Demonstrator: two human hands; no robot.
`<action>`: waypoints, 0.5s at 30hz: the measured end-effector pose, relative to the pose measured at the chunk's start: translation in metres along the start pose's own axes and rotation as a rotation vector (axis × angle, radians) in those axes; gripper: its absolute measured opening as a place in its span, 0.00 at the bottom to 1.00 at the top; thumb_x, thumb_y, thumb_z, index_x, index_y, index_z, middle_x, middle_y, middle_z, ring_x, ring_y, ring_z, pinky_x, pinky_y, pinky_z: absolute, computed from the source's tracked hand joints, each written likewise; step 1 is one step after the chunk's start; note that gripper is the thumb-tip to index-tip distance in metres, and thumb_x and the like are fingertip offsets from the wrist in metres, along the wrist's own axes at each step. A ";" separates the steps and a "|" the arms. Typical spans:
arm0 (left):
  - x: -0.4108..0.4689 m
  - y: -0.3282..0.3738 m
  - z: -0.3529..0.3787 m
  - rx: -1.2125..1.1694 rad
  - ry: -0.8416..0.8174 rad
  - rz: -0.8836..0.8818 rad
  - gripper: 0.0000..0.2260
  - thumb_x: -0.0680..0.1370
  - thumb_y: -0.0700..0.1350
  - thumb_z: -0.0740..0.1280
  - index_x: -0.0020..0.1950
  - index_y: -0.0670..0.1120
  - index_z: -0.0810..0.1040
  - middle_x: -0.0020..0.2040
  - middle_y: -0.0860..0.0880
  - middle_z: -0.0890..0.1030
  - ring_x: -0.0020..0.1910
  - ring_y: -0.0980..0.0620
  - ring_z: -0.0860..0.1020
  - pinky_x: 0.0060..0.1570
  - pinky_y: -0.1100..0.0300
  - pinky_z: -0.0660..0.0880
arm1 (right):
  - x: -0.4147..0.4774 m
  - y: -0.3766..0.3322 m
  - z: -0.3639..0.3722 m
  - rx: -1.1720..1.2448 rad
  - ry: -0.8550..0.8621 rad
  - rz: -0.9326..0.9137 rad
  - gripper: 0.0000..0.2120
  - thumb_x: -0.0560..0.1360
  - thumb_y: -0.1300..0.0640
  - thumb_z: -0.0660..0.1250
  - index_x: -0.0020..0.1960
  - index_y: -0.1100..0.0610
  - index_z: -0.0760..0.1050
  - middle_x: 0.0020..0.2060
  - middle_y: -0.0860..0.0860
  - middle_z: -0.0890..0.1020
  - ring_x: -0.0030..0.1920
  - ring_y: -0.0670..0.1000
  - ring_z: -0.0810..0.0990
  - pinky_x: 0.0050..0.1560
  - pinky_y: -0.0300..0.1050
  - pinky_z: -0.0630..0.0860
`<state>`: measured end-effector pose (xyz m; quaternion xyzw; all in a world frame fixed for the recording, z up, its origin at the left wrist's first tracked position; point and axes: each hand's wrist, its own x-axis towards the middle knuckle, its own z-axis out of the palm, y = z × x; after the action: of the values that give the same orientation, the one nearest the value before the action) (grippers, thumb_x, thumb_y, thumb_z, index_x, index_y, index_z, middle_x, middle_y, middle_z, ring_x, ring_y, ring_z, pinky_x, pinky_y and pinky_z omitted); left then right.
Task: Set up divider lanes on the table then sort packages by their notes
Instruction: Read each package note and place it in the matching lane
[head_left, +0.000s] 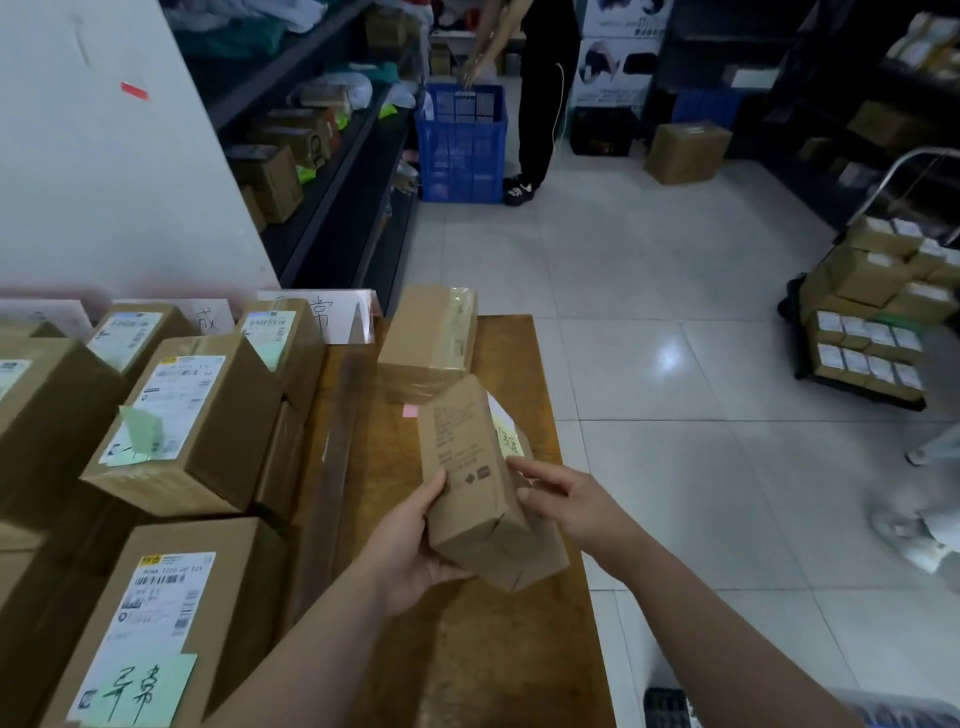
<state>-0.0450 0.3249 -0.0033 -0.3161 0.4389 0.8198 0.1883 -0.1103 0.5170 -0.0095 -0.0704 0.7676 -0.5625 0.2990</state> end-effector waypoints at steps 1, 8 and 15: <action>0.002 -0.005 -0.006 -0.004 0.022 -0.008 0.15 0.80 0.54 0.62 0.65 0.51 0.77 0.57 0.44 0.83 0.59 0.41 0.80 0.55 0.37 0.77 | 0.000 0.007 0.002 -0.026 0.010 0.021 0.20 0.77 0.51 0.68 0.68 0.44 0.72 0.68 0.45 0.71 0.67 0.50 0.70 0.64 0.49 0.71; 0.009 -0.020 -0.029 0.277 0.256 0.132 0.18 0.82 0.53 0.61 0.72 0.59 0.67 0.66 0.50 0.76 0.62 0.47 0.75 0.60 0.41 0.76 | 0.007 0.044 0.016 -0.055 0.081 0.126 0.41 0.63 0.47 0.80 0.70 0.45 0.63 0.59 0.40 0.73 0.59 0.44 0.73 0.45 0.34 0.75; 0.005 -0.022 -0.031 0.524 0.230 0.256 0.44 0.68 0.58 0.76 0.78 0.56 0.57 0.70 0.51 0.71 0.63 0.49 0.75 0.62 0.48 0.75 | 0.012 0.061 0.021 -0.009 0.114 0.188 0.43 0.62 0.47 0.81 0.71 0.52 0.66 0.58 0.47 0.78 0.55 0.47 0.79 0.52 0.46 0.82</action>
<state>-0.0247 0.3117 -0.0329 -0.2897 0.6898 0.6547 0.1077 -0.0943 0.5164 -0.0735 0.0325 0.7891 -0.5316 0.3061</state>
